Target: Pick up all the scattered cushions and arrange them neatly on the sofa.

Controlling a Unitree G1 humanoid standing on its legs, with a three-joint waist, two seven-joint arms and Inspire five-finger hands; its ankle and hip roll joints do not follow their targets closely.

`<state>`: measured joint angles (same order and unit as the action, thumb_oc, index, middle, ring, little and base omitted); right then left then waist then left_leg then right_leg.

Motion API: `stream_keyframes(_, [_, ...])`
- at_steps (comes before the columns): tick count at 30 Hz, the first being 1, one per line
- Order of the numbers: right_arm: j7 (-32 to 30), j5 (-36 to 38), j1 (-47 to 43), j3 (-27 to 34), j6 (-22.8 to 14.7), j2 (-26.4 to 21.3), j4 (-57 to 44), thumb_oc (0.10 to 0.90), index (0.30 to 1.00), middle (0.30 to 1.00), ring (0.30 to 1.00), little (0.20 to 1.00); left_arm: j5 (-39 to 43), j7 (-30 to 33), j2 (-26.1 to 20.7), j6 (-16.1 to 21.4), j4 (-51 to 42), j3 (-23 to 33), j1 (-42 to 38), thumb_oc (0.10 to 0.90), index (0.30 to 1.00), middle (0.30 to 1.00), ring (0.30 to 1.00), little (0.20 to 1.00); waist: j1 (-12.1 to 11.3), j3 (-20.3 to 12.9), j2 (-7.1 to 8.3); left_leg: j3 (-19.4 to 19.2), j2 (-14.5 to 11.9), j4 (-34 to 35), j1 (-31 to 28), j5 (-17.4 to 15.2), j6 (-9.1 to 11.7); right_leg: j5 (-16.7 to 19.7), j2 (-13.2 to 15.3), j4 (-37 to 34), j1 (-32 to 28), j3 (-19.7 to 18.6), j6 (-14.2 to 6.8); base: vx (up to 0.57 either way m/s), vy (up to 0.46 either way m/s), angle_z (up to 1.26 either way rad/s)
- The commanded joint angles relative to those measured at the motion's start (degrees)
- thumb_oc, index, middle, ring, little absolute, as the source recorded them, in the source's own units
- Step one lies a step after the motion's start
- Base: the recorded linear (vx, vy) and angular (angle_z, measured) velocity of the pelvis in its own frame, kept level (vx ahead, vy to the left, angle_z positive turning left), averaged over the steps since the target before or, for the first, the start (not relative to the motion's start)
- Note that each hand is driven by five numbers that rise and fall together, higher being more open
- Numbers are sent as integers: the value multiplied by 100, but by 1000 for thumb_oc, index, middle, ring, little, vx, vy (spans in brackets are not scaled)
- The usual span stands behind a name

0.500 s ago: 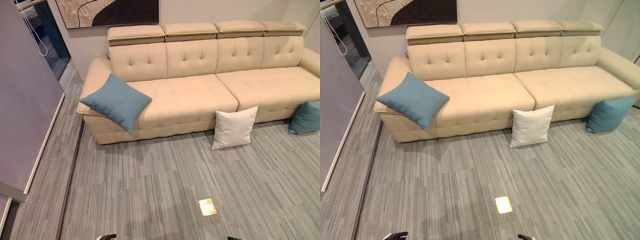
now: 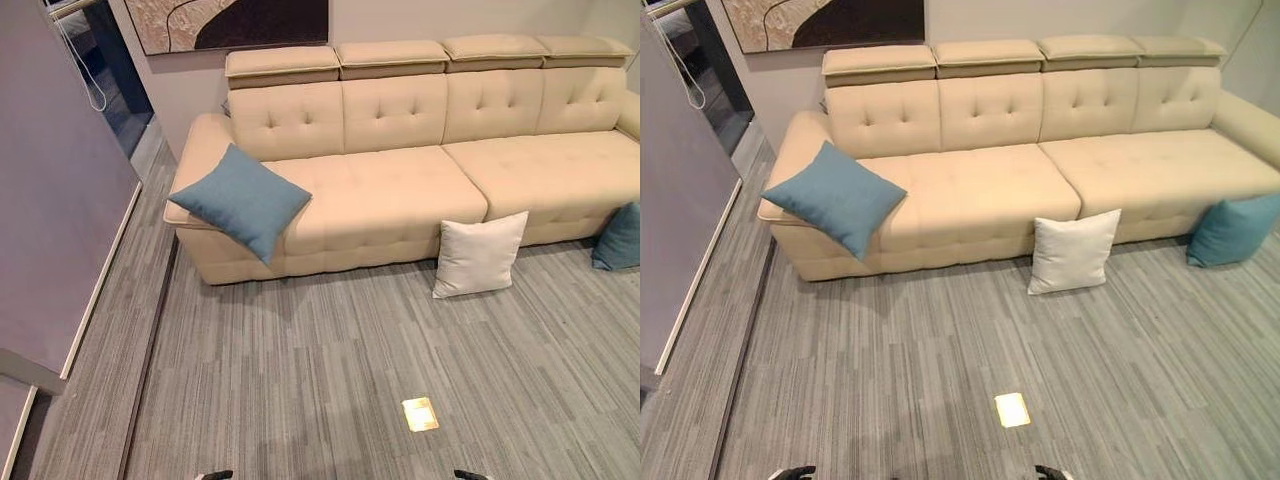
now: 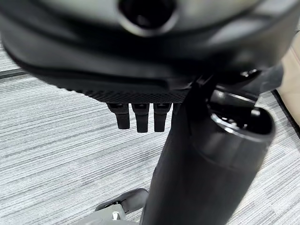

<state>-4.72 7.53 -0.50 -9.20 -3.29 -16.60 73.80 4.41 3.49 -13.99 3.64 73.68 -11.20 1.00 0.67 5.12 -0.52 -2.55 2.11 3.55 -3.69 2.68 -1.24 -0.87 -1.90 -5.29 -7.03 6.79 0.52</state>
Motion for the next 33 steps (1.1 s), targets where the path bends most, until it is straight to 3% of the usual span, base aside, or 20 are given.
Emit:
stream_keyframes(1, [-214, -22, -153, -199, -142, -173, 81, 800, 900, 900, 900, 900, 43, 208, -9, 98, 177, 21, -411, 800, 900, 900, 900, 900, -114, 27, 224, 283, -294, -354, 162, -423, 319, -88, 364, 216, 276, 27, -445, -51, -49, 22])
stream_keyframes(5, [-288, -34, -177, -168, -167, -225, 63, 800, 900, 900, 900, 900, 90, 243, 47, 114, 175, -26, -498, 800, 900, 900, 900, 900, -145, 207, 312, 228, -173, -1008, 718, -534, 359, -83, 453, 251, 411, 229, -404, -31, 13, 35])
stream_keyframes(7, [-273, -79, -145, -150, -134, -193, 93, 800, 900, 900, 900, 900, 86, 233, 58, 112, 175, -15, -489, 800, 900, 900, 900, 900, -134, 176, 318, 17, -207, -975, 763, -570, 341, -107, 490, 255, 438, 366, -416, 69, 97, 40])
stream_keyframes(13, [-252, -231, -197, -245, -112, -105, 76, 800, 900, 900, 900, 900, 50, 219, 13, 85, 267, 125, -397, 800, 900, 900, 900, 900, -209, 143, 367, 67, -111, -889, 722, -666, 219, -175, 572, 428, 452, 360, -495, 93, 107, 19])
stream_keyframes(16, [-238, -301, -248, -295, -97, -50, -24, 800, 900, 900, 900, 900, 106, 209, -38, 102, 272, 215, -386, 800, 900, 900, 900, 900, -284, 154, 367, 121, -26, -813, 684, -724, 74, -214, 720, 921, 649, 326, -570, 109, 205, -3])
stream_keyframes(18, [-200, -347, -329, -362, -68, -47, -144, 800, 900, 900, 900, 900, 125, 211, -114, 97, 246, 250, -426, 800, 900, 900, 900, 900, -300, 246, 334, 220, 55, -804, 600, -786, -77, -45, 864, 1789, 1035, 236, -688, 101, 218, -8])
stream_keyframes(20, [-190, -352, -359, -414, -62, -46, -204, 800, 900, 900, 900, 900, 140, 212, -149, 98, 215, 259, -438, 800, 900, 900, 900, 900, -285, 304, 323, 270, 89, -837, 566, -813, -142, 63, 884, 2113, 1200, 167, -706, 67, 106, 2])
stream_keyframes(22, [-183, -332, -360, -449, -90, -28, -283, 800, 900, 900, 900, 900, 173, 214, -185, 119, 161, 242, -486, 800, 900, 900, 900, 900, -206, 367, 271, 502, 144, -795, 331, -904, -232, 42, 657, 2651, 1528, -159, -642, 227, 153, 15])
stream_keyframes(23, [-173, -327, -361, -473, -85, -22, -284, 800, 900, 900, 900, 900, 178, 228, -194, 124, 148, 241, -496, 800, 900, 900, 900, 900, -152, 321, 256, 614, 148, -720, 236, -874, -242, -4, 448, 2616, 1675, -285, -598, 216, 88, 15])
stream_keyframes(24, [-173, -326, -360, -475, -85, -24, -284, 800, 900, 900, 900, 900, 178, 228, -193, 124, 147, 242, -494, 800, 900, 900, 900, 900, -150, 333, 255, 615, 147, -711, 212, -881, -240, -21, 448, 2631, 1663, -284, -595, 171, 15, 9])
stream_keyframes(26, [-157, -306, -370, -522, -71, -32, -249, 800, 900, 900, 900, 900, 173, 237, -212, 128, 151, 244, -516, 800, 900, 900, 900, 900, -83, 330, 272, 763, 181, -595, 18, -875, -226, -99, 209, 2309, 1766, -418, -575, 193, -24, 30])
stream_keyframes(29, [-146, -359, -356, -593, -58, -97, -221, 800, 900, 900, 900, 900, 135, 232, -221, 115, 173, 224, -561, 800, 900, 900, 900, 900, 3, 328, 313, 960, 231, -489, -278, -941, -194, 80, 78, 1639, 1959, -275, -567, 279, -68, 32])
stream_keyframes(31, [-142, -352, -287, -542, -47, -96, -172, 800, 900, 900, 900, 900, 136, 212, -201, 153, 171, 206, -568, 800, 900, 900, 900, 900, 30, 312, 330, 1064, 224, -539, -428, -1027, -122, 59, 82, 1471, 1853, -240, -553, 240, -84, 30])
stream_keyframes(33, [-131, -338, -228, -516, -56, -83, -134, 800, 900, 900, 900, 900, 149, 220, -173, 168, 170, 225, -565, 800, 900, 900, 900, 900, 49, 211, 332, 1070, 113, -612, -487, -912, 54, 31, 1, 1341, 1676, -256, -461, 197, -132, 59])
